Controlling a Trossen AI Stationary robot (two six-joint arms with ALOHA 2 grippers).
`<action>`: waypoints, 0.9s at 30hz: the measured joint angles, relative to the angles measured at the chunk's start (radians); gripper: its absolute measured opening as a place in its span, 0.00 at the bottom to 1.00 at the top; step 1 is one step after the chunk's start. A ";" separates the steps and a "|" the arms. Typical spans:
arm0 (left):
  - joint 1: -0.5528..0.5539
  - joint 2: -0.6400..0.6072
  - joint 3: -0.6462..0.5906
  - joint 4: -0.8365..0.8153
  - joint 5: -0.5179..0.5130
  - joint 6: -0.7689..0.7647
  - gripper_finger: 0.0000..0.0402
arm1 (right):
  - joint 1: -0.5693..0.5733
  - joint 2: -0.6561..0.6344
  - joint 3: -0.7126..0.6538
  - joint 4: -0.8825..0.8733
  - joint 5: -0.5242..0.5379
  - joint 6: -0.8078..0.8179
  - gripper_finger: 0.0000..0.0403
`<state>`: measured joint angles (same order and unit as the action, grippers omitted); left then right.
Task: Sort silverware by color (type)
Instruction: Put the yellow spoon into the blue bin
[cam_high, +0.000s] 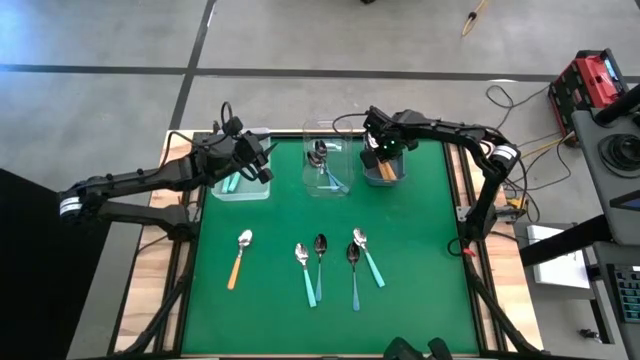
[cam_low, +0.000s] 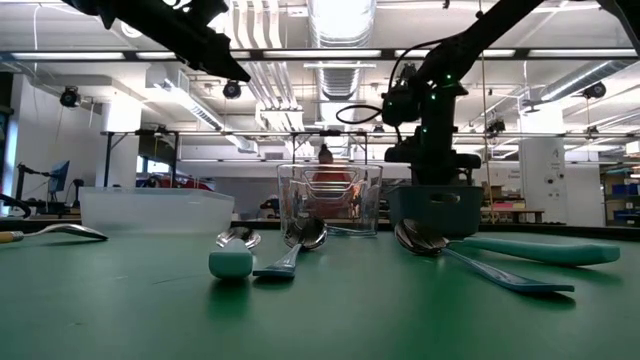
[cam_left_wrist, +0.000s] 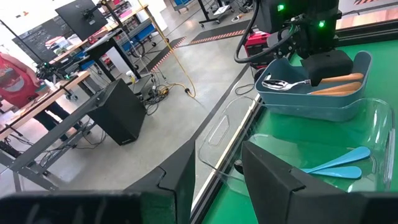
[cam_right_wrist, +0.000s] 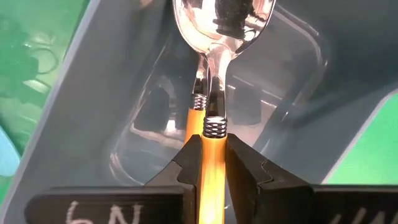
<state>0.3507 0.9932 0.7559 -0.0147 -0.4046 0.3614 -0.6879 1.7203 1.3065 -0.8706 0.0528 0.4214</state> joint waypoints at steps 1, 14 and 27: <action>0.000 0.000 0.000 0.000 0.000 0.000 0.28 | 0.000 0.000 -0.001 0.000 0.000 0.000 0.09; 0.000 0.000 0.000 0.000 0.000 0.000 0.28 | 0.000 0.000 -0.002 0.017 -0.002 -0.014 0.09; 0.000 0.000 0.000 0.000 0.000 0.000 0.28 | 0.000 0.000 -0.003 0.022 -0.002 -0.014 0.09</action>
<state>0.3506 0.9932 0.7559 -0.0147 -0.4046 0.3614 -0.6877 1.7203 1.3033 -0.8485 0.0510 0.4072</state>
